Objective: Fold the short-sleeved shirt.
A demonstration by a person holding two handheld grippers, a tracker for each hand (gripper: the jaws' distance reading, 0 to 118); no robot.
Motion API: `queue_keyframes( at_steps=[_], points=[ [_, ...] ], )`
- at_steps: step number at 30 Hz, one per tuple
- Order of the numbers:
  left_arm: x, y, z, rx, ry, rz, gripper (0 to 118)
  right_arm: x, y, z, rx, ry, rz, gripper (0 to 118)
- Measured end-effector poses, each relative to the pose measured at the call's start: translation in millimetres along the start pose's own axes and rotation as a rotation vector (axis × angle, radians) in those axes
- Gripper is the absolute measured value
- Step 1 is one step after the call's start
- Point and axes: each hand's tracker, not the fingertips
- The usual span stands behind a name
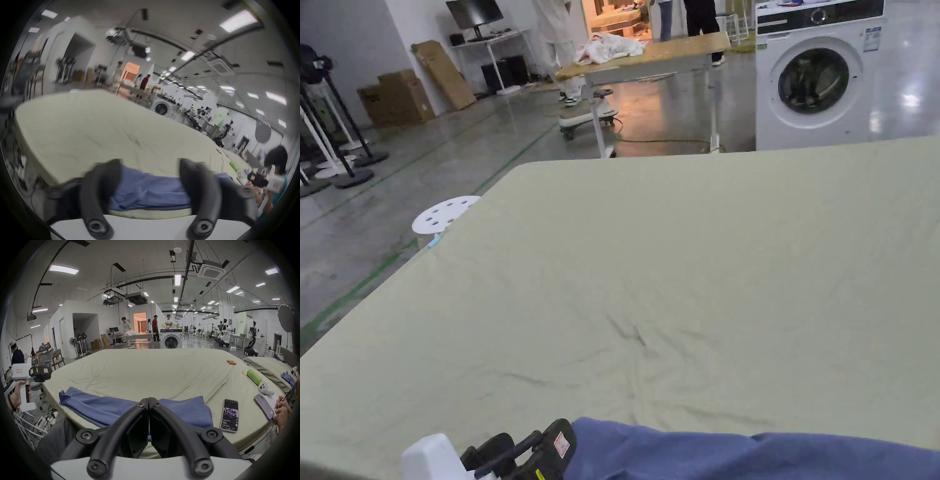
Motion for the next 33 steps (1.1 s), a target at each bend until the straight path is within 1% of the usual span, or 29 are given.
queue_keyframes(
  at_steps=[1, 2, 3, 6, 8, 10, 12, 14, 15, 16, 17, 18, 19, 20, 21, 22, 23, 25, 26, 29, 30, 33],
  points=[
    [-12.6, -0.6, -7.7, -0.027, -0.013, 0.033, 93, 0.7, -1.5, -0.1, -0.01, -0.004, 0.001, 0],
    [-31.2, -1.3, -20.2, -0.089, -0.045, 0.104, 93, 2.1, -3.2, 0.2, -0.02, -0.006, -0.005, 0],
    [-42.8, -3.6, -32.3, -0.152, -0.044, 0.144, 93, 4.0, -4.9, 0.2, -0.028, -0.006, -0.019, 0],
    [-61.4, -20.8, -58.6, -0.222, -0.088, 0.225, 93, 6.8, -6.8, 0.7, -0.04, -0.011, -0.069, 0],
    [-68.7, -32.2, -73.4, -0.269, -0.136, 0.317, 94, 7.9, -7.4, 1.9, -0.04, -0.018, -0.09, 0],
    [-66.1, -44.0, -83.8, -0.274, -0.159, 0.351, 94, 8.5, -7.3, 2.9, -0.04, -0.028, -0.1, 0],
    [-64.8, -43.9, -91.8, -0.23, -0.156, 0.342, 95, 9.4, -6.9, 3.7, -0.045, -0.033, -0.105, 0],
    [-66.4, -40.4, -98.8, -0.23, -0.172, 0.409, 93, 11.8, -6.4, 4.2, -0.051, -0.031, -0.117, 0],
    [-67.3, -39.8, -103.1, -0.237, -0.177, 0.443, 88, 13.1, -6.8, 4.4, -0.051, -0.025, -0.132, 0],
    [-67.4, -39.8, -106.2, -0.241, -0.186, 0.453, 69, 13.6, -7.8, 4.5, -0.05, -0.022, -0.146, 0],
    [-66.8, -41.7, -110.8, -0.248, -0.199, 0.475, 43, 14.3, -8.5, 4.1, -0.052, -0.017, -0.162, 0],
    [-44.4, -50.4, -110.2, -0.274, -0.178, 0.487, 17, 14.4, -9.0, 3.8, -0.053, -0.016, -0.173, 0],
    [-38.4, -53.9, -112.8, -0.287, -0.154, 0.482, 11, 14.2, -9.4, 3.7, -0.052, -0.017, -0.178, 0],
    [-34.5, -57.2, -114.0, -0.296, -0.137, 0.475, 10, 14.2, -10.2, 3.6, -0.053, -0.017, -0.18, 0],
    [-30.7, -58.9, -114.9, -0.282, -0.153, 0.456, 8, 13.9, -10.7, 3.4, -0.054, -0.017, -0.182, 0],
    [-46.2, -52.2, -116.6, -0.278, -0.154, 0.456, 5, 13.6, -10.9, 3.4, -0.056, -0.018, -0.183, 0],
    [-47.4, -50.7, -116.2, -0.266, -0.142, 0.468, 4, 13.5, -11.1, 3.3, -0.058, -0.016, -0.184, 0],
    [-51.6, -47.4, -112.5, -0.23, -0.139, 0.557, 3, 14.7, -12.9, 3.6, -0.065, -0.011, -0.18, 0],
    [-40.8, -48.7, -104.2, -0.2, -0.142, 0.598, 3, 15.0, -12.8, 3.8, -0.068, -0.012, -0.177, 0],
    [-52.2, -29.3, -84.9, -0.145, -0.155, 0.662, 3, 18.2, -14.6, 6.6, -0.068, -0.011, -0.166, 0],
    [-61.4, -19.2, -78.4, -0.153, -0.148, 0.644, 3, 19.6, -15.4, 7.2, -0.067, -0.009, -0.167, 0],
    [-67.8, 14.4, -57.5, -0.1, -0.052, 0.513, 3, 22.7, -20.7, 6.3, -0.07, -0.006, -0.179, 0]
  ],
)
